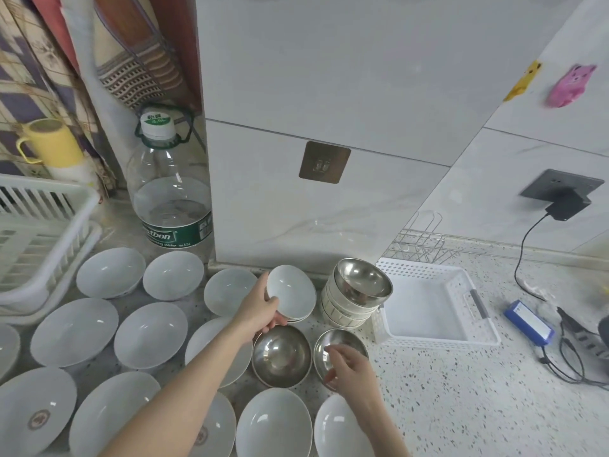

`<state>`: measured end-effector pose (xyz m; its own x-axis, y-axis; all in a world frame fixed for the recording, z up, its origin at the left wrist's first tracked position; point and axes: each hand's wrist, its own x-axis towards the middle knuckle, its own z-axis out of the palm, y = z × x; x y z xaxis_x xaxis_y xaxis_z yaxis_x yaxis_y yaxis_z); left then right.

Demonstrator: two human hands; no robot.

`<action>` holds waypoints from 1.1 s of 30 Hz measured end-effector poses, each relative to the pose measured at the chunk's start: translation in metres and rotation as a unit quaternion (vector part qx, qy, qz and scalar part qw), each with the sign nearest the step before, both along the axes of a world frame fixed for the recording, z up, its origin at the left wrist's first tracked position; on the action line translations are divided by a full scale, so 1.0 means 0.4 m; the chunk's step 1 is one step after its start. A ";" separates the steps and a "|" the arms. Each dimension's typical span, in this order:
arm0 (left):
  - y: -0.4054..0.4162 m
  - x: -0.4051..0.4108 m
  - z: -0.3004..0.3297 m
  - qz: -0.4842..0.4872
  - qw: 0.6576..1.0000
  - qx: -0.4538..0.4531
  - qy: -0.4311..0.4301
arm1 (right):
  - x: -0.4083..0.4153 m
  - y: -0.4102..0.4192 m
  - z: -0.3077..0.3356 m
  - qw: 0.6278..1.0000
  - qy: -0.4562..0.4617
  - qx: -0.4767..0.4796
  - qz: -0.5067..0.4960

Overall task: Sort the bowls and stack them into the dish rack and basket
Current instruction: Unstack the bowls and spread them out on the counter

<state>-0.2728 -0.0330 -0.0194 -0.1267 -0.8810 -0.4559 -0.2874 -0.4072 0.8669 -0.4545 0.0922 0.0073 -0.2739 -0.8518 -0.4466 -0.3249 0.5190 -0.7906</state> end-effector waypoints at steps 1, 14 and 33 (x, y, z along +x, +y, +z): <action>0.003 0.007 0.011 -0.002 1.000 -0.002 0.007 | 0.005 -0.012 0.002 1.000 -0.002 0.001 -0.001; 0.124 0.186 0.021 0.147 0.967 0.037 0.203 | 0.103 -0.205 -0.033 0.996 0.064 0.066 -0.002; 0.182 0.275 0.003 0.199 0.960 0.057 0.191 | 0.148 -0.288 -0.076 0.976 0.188 0.108 -0.017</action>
